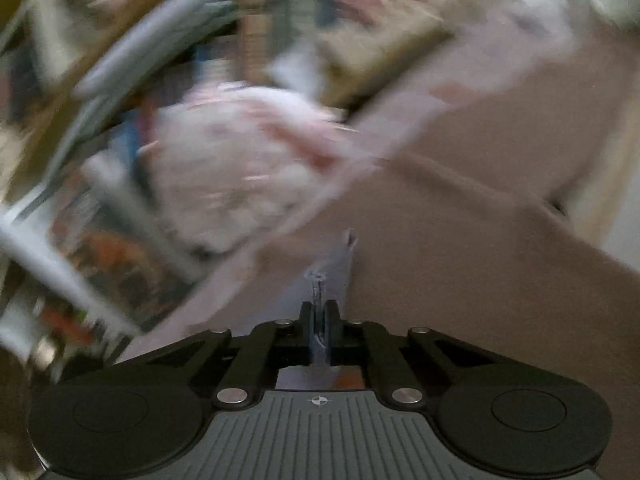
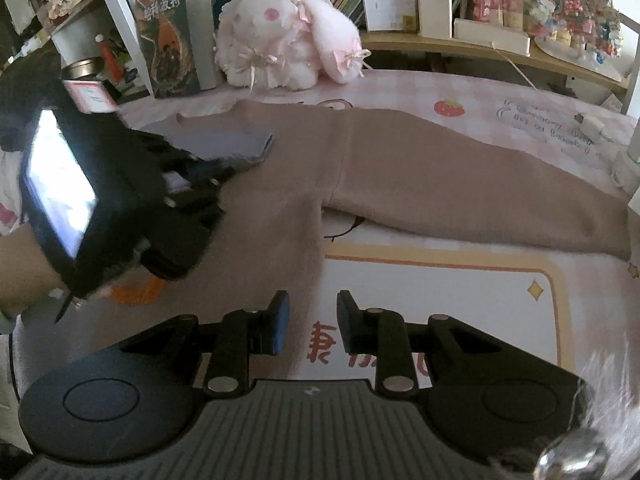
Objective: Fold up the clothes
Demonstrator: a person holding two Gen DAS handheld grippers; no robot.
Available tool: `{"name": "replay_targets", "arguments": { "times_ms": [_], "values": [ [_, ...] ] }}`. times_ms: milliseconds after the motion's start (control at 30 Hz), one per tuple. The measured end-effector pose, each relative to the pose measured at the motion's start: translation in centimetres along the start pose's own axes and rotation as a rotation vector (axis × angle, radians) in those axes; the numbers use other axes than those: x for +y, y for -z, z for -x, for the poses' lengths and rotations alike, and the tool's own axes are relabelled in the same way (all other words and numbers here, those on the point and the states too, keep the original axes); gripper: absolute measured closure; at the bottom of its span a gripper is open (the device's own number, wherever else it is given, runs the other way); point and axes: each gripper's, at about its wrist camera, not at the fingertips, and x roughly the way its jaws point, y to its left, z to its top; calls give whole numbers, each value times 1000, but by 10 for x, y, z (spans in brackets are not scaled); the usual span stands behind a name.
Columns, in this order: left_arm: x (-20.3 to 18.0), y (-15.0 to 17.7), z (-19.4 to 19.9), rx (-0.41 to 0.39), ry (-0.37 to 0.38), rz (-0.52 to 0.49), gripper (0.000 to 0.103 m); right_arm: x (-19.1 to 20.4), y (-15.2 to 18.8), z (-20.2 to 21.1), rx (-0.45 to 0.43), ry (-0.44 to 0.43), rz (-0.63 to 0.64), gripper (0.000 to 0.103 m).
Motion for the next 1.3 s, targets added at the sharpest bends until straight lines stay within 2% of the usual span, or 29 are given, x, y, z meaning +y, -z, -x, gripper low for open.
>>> {"name": "replay_targets", "arguments": {
  "times_ms": [100, 200, 267, 367, 500, 667, 833, 967, 1033, 1100, 1133, 1167, 1233, 1267, 1300],
  "values": [
    [70, 17, 16, 2, -83, 191, 98, -4, -2, -1, -10, 13, -12, 78],
    [152, 53, 30, 47, -189, 387, 98, -7, -6, -6, -12, 22, -32, 78],
    [200, 81, 38, 86, -286, 476, 99, -6, -10, -10, -16, 25, -40, 78],
    [260, 125, 50, 153, -452, 541, 99, -2, -16, -16, -23, 31, -45, 78],
    [307, 173, 52, 246, -561, 549, 99, 7, -23, -27, -24, 52, -35, 78],
    [327, 212, 36, 321, -559, 557, 98, 17, -30, -37, -12, 90, -26, 78],
    [336, 233, 31, 336, -560, 585, 98, 24, -34, -45, -5, 126, -29, 78],
    [343, 241, 34, 342, -567, 584, 86, 29, -35, -48, -2, 149, -31, 78],
    [346, 242, 34, 362, -550, 561, 84, 30, -36, -50, -2, 157, -35, 78],
    [340, 238, 43, 346, -557, 505, 71, 30, -36, -50, -2, 165, -41, 78],
    [334, 234, 50, 325, -564, 481, 56, 30, -36, -50, -3, 167, -46, 78],
    [328, 230, 58, 300, -571, 462, 46, 29, -36, -50, -4, 169, -52, 78],
    [314, 222, 75, 249, -564, 443, 37, 28, -36, -51, -5, 173, -64, 78],
    [306, 218, 83, 224, -539, 454, 36, 27, -35, -51, -5, 173, -72, 78],
    [297, 215, 88, 203, -471, 488, 36, 27, -35, -51, -5, 172, -77, 78]
  ]
}}
